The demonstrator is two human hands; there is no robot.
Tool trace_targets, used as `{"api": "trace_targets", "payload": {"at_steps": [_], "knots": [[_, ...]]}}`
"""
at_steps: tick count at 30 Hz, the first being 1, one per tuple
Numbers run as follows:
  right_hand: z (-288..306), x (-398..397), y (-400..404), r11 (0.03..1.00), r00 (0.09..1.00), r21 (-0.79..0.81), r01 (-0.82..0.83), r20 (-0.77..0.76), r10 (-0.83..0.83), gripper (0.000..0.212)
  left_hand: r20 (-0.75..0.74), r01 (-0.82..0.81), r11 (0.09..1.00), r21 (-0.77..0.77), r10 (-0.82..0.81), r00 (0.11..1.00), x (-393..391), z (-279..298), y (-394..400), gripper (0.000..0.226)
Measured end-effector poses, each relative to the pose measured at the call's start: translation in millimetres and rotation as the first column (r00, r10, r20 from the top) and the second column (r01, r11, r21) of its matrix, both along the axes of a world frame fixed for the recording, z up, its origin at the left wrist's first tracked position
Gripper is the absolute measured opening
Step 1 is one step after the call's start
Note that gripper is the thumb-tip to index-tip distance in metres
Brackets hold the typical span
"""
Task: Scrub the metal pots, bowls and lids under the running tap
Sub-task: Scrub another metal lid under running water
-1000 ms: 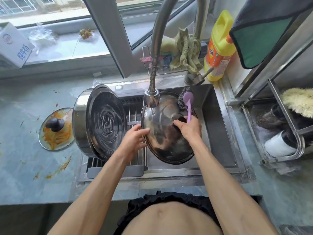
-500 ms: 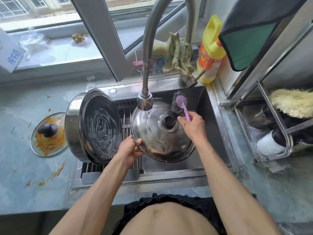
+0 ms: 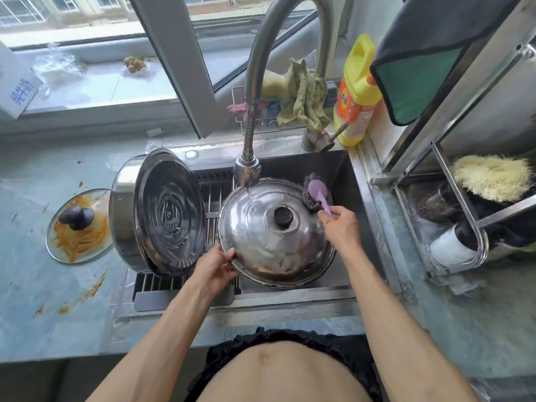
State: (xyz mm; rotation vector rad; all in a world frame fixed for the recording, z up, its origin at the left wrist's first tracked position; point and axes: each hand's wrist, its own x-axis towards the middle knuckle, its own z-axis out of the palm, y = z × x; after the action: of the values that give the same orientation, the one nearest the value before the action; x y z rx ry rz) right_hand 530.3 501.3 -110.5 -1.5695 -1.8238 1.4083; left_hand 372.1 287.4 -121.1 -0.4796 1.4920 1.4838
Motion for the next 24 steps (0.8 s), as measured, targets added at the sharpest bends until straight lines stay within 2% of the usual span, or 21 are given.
{"api": "trace_targets", "payload": {"at_steps": [6,13,16,20,24], "knots": [[-1.4,5.4,-4.6,1.000,1.000,0.002,0.010,-0.007,-0.010,0.009,0.012,-0.028,0.999,0.015,0.028,1.000,-2.8,-2.3,-2.9,0.029],[-8.0,13.7,-1.9,0.998,0.997,-0.056,0.034,0.075,-0.030,0.017,-0.014,-0.022,0.999,0.024,0.022,1.000,-5.2,-3.2,1.5,0.032],[-3.5,16.7,-1.0,0.996,0.996,-0.074,0.042,0.083,-0.036,0.017,-0.041,-0.010,0.999,0.039,0.012,0.999,-8.7,-1.3,8.2,0.040],[2.4,20.0,-0.5,0.996,0.998,-0.073,0.053,0.043,-0.050,0.023,-0.084,0.015,0.999,0.044,-0.011,0.996,-12.8,5.8,20.9,0.035],[8.3,23.6,-0.7,0.991,0.996,-0.104,0.087,-0.003,-0.088,0.019,-0.153,0.054,0.998,0.031,-0.048,0.987,-16.6,7.9,28.7,0.033]]}}
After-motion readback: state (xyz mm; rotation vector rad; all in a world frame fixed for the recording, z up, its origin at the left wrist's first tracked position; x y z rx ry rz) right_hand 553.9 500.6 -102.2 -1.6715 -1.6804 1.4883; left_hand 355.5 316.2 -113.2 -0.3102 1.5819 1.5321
